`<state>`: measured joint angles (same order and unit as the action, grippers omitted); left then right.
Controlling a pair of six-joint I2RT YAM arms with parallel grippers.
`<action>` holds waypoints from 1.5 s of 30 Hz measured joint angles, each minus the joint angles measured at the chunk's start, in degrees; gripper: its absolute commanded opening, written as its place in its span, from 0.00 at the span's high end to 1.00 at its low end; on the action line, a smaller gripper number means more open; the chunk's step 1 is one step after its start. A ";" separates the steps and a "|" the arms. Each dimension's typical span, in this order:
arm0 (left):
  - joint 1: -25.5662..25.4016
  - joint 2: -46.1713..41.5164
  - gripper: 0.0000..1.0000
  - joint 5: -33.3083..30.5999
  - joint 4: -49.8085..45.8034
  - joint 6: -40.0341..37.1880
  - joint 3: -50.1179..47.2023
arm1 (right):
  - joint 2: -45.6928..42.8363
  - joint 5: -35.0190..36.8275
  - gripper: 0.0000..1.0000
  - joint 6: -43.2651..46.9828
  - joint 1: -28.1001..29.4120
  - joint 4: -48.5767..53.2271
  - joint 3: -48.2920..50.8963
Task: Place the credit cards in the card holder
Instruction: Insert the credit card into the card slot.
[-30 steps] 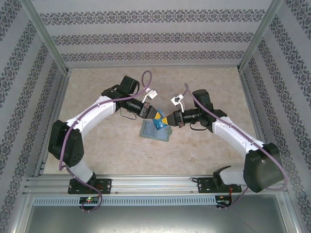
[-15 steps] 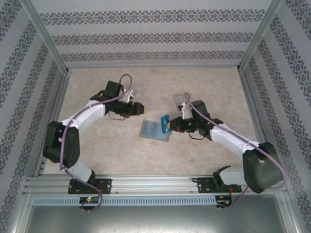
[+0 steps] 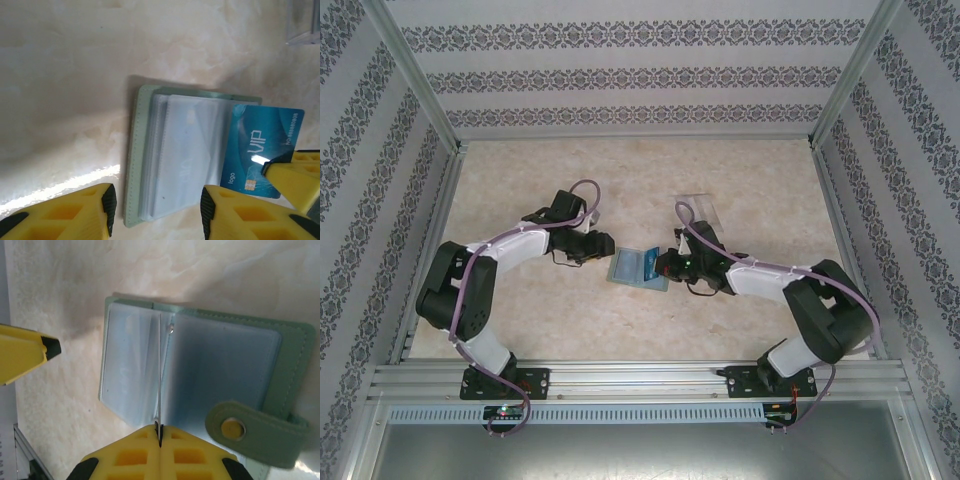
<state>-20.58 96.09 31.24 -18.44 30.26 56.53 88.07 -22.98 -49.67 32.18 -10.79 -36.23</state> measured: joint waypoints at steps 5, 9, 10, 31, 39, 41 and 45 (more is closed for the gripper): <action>-0.44 2.84 0.51 -0.26 1.25 -0.02 -0.42 | 3.45 -0.37 1.00 -1.25 1.25 -3.34 -0.20; -0.48 5.25 0.52 -0.26 1.33 -0.02 -0.42 | 4.28 -0.44 1.00 -2.25 1.46 -5.88 -0.20; -0.57 5.57 0.52 -0.31 1.33 -0.07 -0.42 | 4.33 -0.42 1.00 -2.56 1.46 -6.25 -0.17; -0.81 5.95 0.59 -1.73 1.33 0.07 -0.37 | 6.64 -0.37 1.00 -6.38 2.97 -13.70 1.66; -0.81 6.10 0.65 -2.16 1.29 0.31 -0.37 | 7.34 -0.11 1.00 -7.89 4.00 -16.52 2.43; -0.81 6.21 0.70 -2.60 1.18 0.68 -0.37 | 7.91 0.02 1.00 -8.52 4.37 -17.64 2.75; -0.79 6.40 0.73 -3.15 0.94 1.57 -0.37 | 9.62 0.04 1.00 -9.70 4.76 -20.57 2.78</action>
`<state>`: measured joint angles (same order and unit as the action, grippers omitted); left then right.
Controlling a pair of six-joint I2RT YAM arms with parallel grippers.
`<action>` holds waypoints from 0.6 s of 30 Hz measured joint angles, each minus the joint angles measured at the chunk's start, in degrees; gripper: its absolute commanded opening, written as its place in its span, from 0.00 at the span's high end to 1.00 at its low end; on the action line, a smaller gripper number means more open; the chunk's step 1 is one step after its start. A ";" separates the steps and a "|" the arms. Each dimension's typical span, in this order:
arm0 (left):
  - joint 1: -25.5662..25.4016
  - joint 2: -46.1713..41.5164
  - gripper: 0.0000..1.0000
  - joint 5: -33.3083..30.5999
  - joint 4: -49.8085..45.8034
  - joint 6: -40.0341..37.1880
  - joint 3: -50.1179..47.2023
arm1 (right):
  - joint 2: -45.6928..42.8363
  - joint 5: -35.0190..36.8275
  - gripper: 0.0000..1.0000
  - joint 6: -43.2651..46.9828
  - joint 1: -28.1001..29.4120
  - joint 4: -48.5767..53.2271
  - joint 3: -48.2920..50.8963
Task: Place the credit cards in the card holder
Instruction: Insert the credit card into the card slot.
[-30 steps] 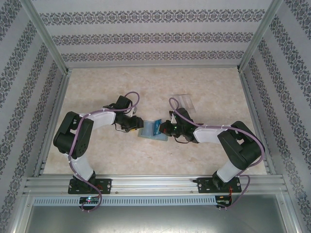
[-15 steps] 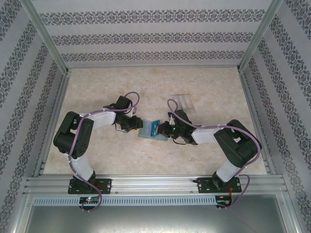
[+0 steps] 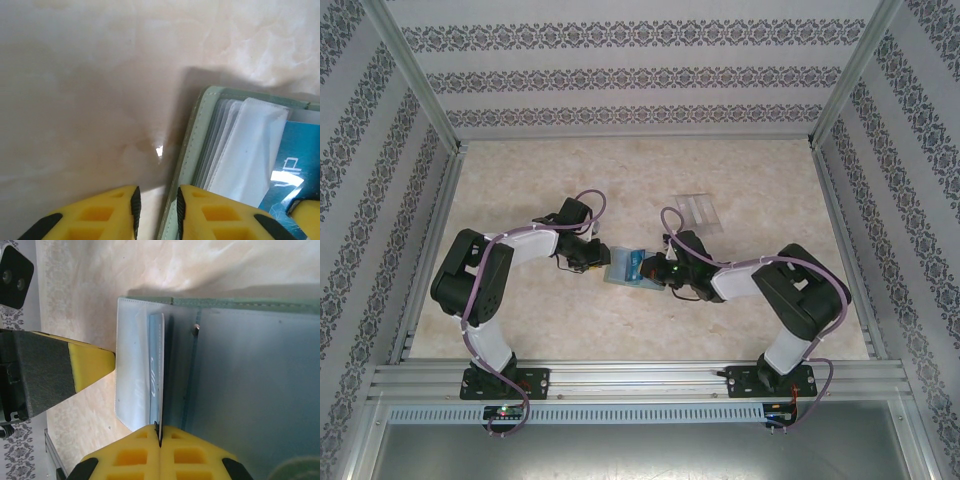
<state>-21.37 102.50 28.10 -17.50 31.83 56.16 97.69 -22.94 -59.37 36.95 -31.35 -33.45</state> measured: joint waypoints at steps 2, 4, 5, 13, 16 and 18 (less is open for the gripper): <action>0.00 0.00 0.73 -0.11 -0.02 0.22 0.00 | 0.96 0.22 1.00 -0.87 0.46 -1.90 0.07; 0.00 0.00 0.73 -0.13 -0.02 0.37 0.00 | 1.60 0.70 1.00 -1.64 0.92 -3.41 0.28; 0.00 0.00 0.73 -0.15 -0.02 0.42 0.00 | 1.84 1.09 1.00 -2.08 1.14 -4.13 0.35; 0.00 0.02 0.77 -0.20 -0.04 0.61 0.00 | 4.09 3.63 1.00 -4.28 3.17 -7.78 0.22; 0.00 0.02 0.78 -0.31 -0.07 0.66 0.00 | 4.17 5.35 1.00 -5.22 4.20 -7.93 -0.17; 0.00 0.02 0.79 -0.31 -0.07 0.68 -0.02 | 4.17 6.97 1.00 -5.75 5.05 -7.93 -0.48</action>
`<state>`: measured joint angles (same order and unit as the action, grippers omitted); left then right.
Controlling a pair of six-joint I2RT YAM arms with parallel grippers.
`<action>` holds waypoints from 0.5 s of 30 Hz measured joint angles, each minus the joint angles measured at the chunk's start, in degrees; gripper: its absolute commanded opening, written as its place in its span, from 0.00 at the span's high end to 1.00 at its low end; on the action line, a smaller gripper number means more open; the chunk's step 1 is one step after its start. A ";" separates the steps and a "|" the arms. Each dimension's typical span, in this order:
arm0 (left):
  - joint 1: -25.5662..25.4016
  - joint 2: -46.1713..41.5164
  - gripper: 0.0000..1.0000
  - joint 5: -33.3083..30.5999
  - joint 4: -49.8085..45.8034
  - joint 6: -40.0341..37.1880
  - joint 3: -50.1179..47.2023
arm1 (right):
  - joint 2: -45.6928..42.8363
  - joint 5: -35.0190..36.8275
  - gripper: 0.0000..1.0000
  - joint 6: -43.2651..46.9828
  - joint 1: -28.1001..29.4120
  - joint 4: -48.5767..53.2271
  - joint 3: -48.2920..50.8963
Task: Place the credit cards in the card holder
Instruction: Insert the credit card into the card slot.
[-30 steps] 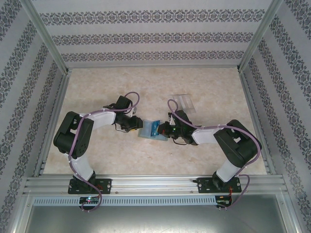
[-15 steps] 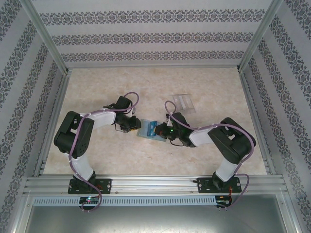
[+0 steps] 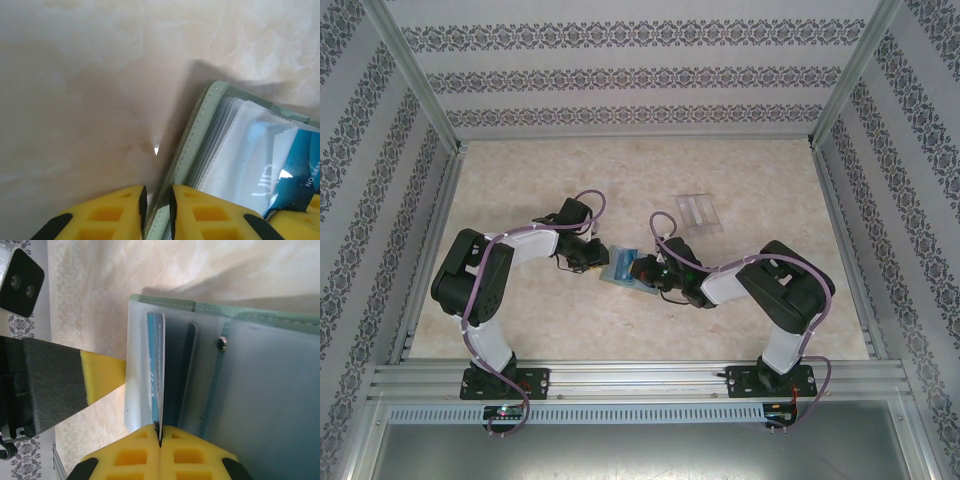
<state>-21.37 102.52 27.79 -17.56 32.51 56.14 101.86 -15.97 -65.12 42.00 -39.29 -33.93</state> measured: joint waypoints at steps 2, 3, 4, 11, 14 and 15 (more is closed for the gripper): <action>0.00 0.02 0.79 0.00 0.02 0.15 0.00 | 0.00 1.79 1.00 -0.92 0.83 0.02 -0.09; 0.00 0.00 0.79 0.02 0.02 0.17 -0.02 | 0.00 2.45 1.00 -1.11 1.07 0.02 -0.09; 0.00 0.02 0.79 0.02 0.04 0.17 -0.04 | 0.02 3.37 1.00 -1.60 1.44 0.02 -0.09; 0.00 0.02 0.79 0.22 0.48 0.92 -0.37 | 0.02 8.90 1.00 -4.04 3.67 -0.02 -0.13; 0.07 0.02 0.79 0.24 0.76 1.05 -0.52 | 0.63 10.27 0.98 -4.74 4.33 -0.04 -0.90; 0.07 0.02 0.79 0.24 0.81 1.14 -0.52 | 0.94 10.64 0.96 -5.09 4.52 -0.07 -1.18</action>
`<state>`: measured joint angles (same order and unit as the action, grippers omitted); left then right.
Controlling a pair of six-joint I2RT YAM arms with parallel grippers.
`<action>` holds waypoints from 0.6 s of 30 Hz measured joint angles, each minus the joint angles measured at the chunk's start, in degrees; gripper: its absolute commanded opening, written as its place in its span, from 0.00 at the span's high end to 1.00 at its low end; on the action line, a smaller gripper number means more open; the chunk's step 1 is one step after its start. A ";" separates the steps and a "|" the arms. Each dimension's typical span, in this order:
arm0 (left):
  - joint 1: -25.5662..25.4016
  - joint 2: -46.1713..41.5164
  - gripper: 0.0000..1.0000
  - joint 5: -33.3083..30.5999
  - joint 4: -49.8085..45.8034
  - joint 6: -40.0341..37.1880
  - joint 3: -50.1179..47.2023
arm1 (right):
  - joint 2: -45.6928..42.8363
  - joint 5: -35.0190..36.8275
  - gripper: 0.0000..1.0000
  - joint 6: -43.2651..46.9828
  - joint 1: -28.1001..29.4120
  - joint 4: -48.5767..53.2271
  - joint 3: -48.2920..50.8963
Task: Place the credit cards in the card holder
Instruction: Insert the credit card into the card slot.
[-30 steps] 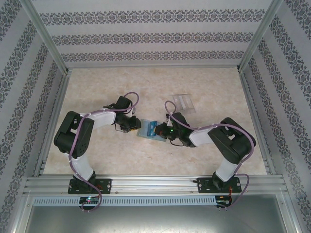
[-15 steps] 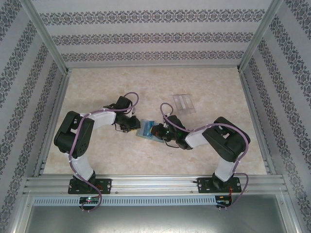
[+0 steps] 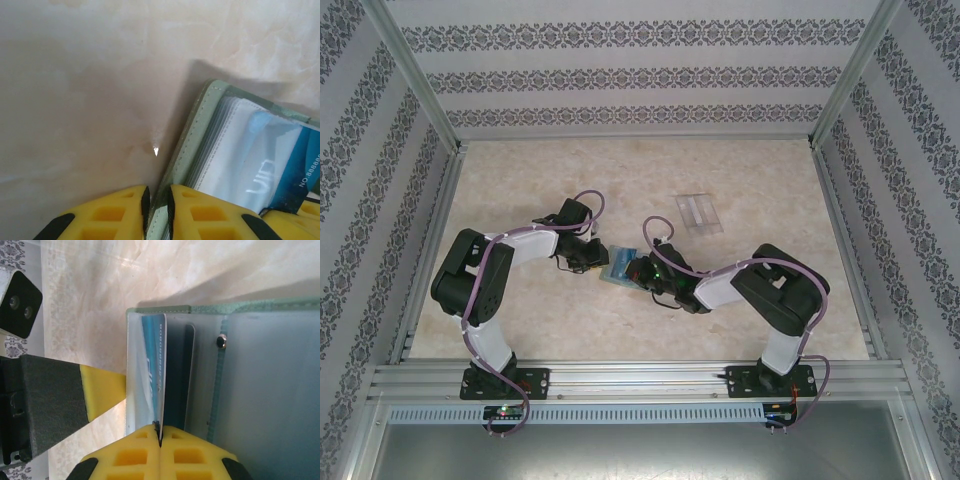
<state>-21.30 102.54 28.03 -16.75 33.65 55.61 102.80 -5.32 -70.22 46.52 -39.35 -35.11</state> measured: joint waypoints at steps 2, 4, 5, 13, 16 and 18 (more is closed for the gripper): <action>0.02 0.00 0.79 0.02 0.02 0.11 0.00 | 0.50 1.01 0.91 -0.39 0.74 -0.02 -0.44; 0.02 0.00 0.79 0.00 0.02 0.28 0.00 | 0.76 1.84 0.87 -0.50 1.38 0.09 -0.98; 0.02 0.00 0.79 0.00 0.02 0.33 0.00 | 0.83 2.12 0.85 -0.61 1.49 0.17 -1.25; 0.02 0.00 0.79 0.15 0.02 0.74 0.00 | -1.29 4.70 0.69 1.38 2.03 5.60 -1.62; 0.02 0.09 0.79 0.15 0.02 0.92 0.02 | -2.25 5.11 0.66 2.82 2.03 8.66 -2.21; 0.02 0.13 0.79 0.17 0.02 0.98 0.02 | -2.62 5.51 0.66 3.82 2.03 10.67 -2.95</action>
<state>-21.28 102.67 28.21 -16.73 34.63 55.64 100.18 0.19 -66.39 48.56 -28.69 -38.06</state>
